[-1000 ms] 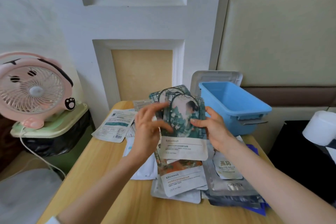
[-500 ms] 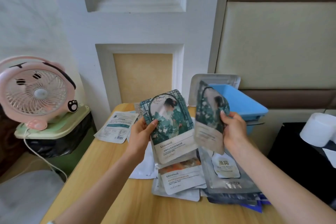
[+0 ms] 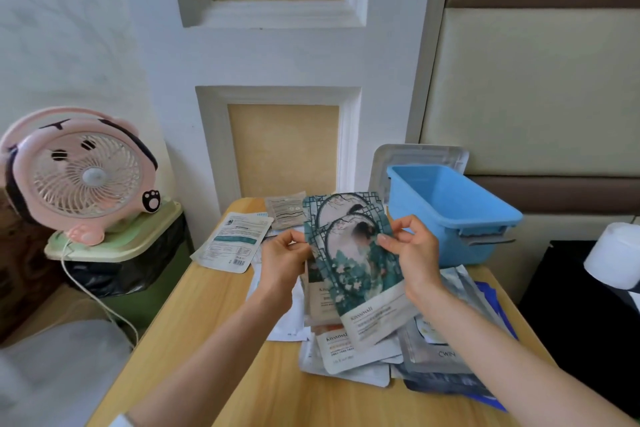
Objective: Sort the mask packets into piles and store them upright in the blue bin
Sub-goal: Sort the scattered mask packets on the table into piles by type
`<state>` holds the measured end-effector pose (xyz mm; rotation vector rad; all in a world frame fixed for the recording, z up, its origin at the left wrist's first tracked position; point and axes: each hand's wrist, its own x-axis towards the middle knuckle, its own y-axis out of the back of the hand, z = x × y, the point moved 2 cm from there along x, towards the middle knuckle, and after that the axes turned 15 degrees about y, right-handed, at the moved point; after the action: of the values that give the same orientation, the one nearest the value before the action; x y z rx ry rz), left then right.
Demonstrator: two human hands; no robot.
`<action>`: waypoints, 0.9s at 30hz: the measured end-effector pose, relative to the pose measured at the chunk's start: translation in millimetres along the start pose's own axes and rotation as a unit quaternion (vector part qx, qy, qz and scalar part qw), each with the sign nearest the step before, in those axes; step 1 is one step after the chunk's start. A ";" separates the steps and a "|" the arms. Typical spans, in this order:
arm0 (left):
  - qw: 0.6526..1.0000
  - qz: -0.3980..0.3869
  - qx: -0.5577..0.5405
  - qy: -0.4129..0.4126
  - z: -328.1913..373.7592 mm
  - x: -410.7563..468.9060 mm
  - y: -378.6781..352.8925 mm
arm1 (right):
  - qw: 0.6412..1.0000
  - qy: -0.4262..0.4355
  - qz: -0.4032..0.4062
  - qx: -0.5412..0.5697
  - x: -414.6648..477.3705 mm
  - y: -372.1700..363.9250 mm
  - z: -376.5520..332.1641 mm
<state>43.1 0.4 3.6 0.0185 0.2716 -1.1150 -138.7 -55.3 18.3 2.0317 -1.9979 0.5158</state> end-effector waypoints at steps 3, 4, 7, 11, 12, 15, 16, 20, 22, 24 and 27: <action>0.998 -0.049 -0.011 0.033 -2.2 3.0 2.2 | 1.000 -0.003 0.021 -0.017 2.2 -0.1 0.6; 0.997 -0.067 -0.013 0.044 -1.8 3.6 3.2 | 1.000 -0.010 0.014 -0.015 2.6 -0.3 1.5; 0.994 -0.079 -0.013 0.074 -0.6 8.0 7.3 | 0.997 -0.048 -0.046 0.035 2.2 -2.0 3.9; 0.992 -0.050 -0.006 0.115 1.0 12.2 9.9 | 0.992 -0.109 -0.068 0.004 2.6 -7.0 15.9; 0.990 -0.045 -0.023 0.132 1.9 12.6 12.3 | 0.992 -0.108 -0.056 -0.018 4.0 -7.4 17.3; 0.978 -0.035 -0.143 0.150 12.2 16.3 28.8 | 0.993 -0.061 -0.004 -0.103 15.7 -0.8 15.4; 0.970 -0.019 -0.197 0.143 17.4 18.7 39.1 | 0.992 -0.069 0.014 -0.103 20.8 4.0 17.1; 0.944 -0.040 -0.315 0.092 35.8 18.5 79.6 | 0.985 -0.159 -0.007 -0.064 22.8 11.8 41.8; 0.945 -0.082 -0.297 0.109 37.6 9.1 85.2 | 0.975 -0.153 -0.088 -0.136 12.6 7.2 53.1; 0.945 -0.128 -0.272 0.131 37.1 -0.8 81.9 | 0.949 -0.090 -0.162 -0.255 1.9 2.1 54.1; 0.938 -0.168 -0.257 0.163 26.6 -1.6 71.6 | 0.909 0.085 -0.155 -0.377 2.3 -0.4 37.8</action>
<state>111.5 29.6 21.0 -0.3221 0.8852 -1.3485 -135.3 -72.9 -15.0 1.6704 -1.4057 -0.1413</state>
